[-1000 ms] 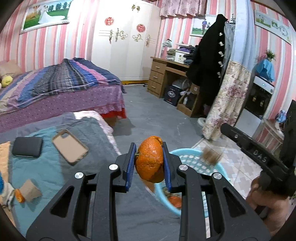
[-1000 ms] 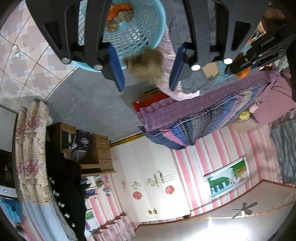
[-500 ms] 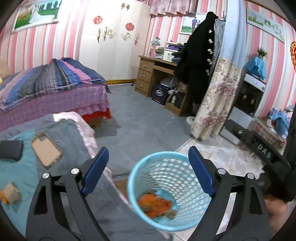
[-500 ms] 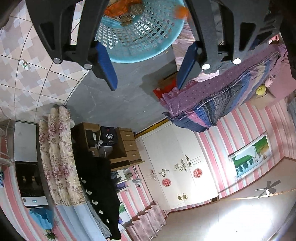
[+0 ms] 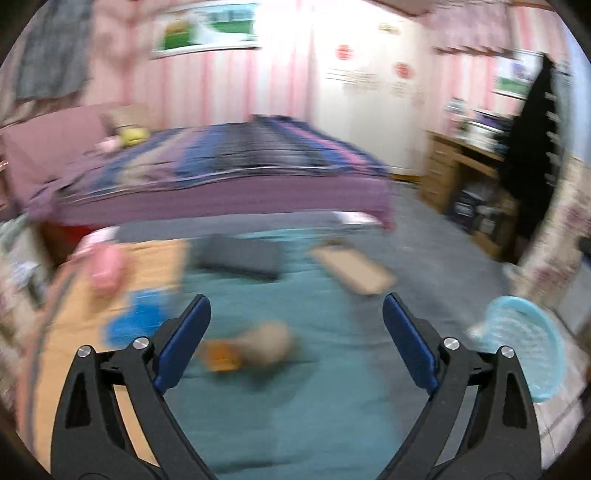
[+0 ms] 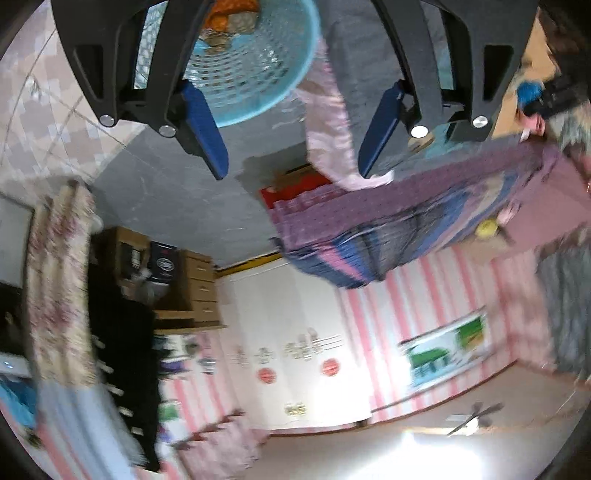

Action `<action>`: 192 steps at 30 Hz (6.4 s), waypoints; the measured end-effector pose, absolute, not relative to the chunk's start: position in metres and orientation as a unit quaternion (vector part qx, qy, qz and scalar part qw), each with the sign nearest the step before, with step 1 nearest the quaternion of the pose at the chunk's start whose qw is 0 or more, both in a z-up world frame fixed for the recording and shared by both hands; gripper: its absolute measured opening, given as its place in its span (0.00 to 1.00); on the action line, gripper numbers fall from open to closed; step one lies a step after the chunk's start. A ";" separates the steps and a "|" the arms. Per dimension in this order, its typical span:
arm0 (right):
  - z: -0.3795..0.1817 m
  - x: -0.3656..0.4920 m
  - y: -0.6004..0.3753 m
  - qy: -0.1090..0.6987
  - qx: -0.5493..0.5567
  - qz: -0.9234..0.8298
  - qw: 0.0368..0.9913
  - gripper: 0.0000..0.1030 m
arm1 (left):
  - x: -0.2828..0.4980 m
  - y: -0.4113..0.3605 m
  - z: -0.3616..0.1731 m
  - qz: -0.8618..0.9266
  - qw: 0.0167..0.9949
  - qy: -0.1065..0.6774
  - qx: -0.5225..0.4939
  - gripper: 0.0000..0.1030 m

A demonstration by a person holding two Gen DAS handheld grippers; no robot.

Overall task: Collect trash
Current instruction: 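Move both tools back to the bed toward the blue bag and brown tube, then grasp the blue plastic bag with the left gripper while the right gripper grasps the brown cardboard tube, then carry the blue bag and brown tube in both grippers to the wastebasket, then open the left gripper over the wastebasket while the right gripper releases the brown tube, then move both tools back to the bed toward the orange peel and white bowl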

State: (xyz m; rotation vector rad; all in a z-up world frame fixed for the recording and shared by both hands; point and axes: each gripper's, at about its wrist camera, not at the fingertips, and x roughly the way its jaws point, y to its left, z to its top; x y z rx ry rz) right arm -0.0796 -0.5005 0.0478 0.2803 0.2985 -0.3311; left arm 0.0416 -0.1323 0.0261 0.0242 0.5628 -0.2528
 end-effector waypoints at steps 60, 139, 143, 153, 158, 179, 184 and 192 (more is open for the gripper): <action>0.009 0.055 -0.265 0.251 0.041 0.117 0.960 0.53 | 0.045 -0.019 0.005 -0.106 0.954 0.267 -0.085 0.24; 0.040 -0.085 -0.533 0.199 0.138 -0.169 0.955 0.53 | -0.005 -0.271 0.055 -0.291 0.928 0.232 0.002 0.24; 0.038 -0.088 -0.538 0.201 0.150 -0.179 0.951 0.53 | -0.008 -0.300 0.049 -0.317 0.916 0.243 0.016 0.24; 0.034 -0.100 -0.558 0.195 0.170 -0.210 0.943 0.56 | -0.012 -0.351 0.025 -0.359 0.891 0.276 0.032 0.24; 0.035 -0.105 -0.565 0.178 0.184 -0.250 0.934 0.75 | -0.015 -0.378 0.020 -0.378 0.881 0.284 0.037 0.25; 0.046 -0.124 -0.568 0.126 0.196 -0.271 0.934 0.75 | -0.011 -0.355 0.019 -0.351 0.892 0.285 0.033 0.91; 0.051 -0.107 -0.541 0.128 0.174 -0.228 0.950 0.75 | -0.001 -0.289 0.023 -0.300 0.913 0.275 0.030 0.95; 0.048 -0.062 -0.468 0.167 0.116 -0.148 0.968 0.81 | 0.027 -0.162 0.035 -0.195 0.945 0.263 -0.009 0.95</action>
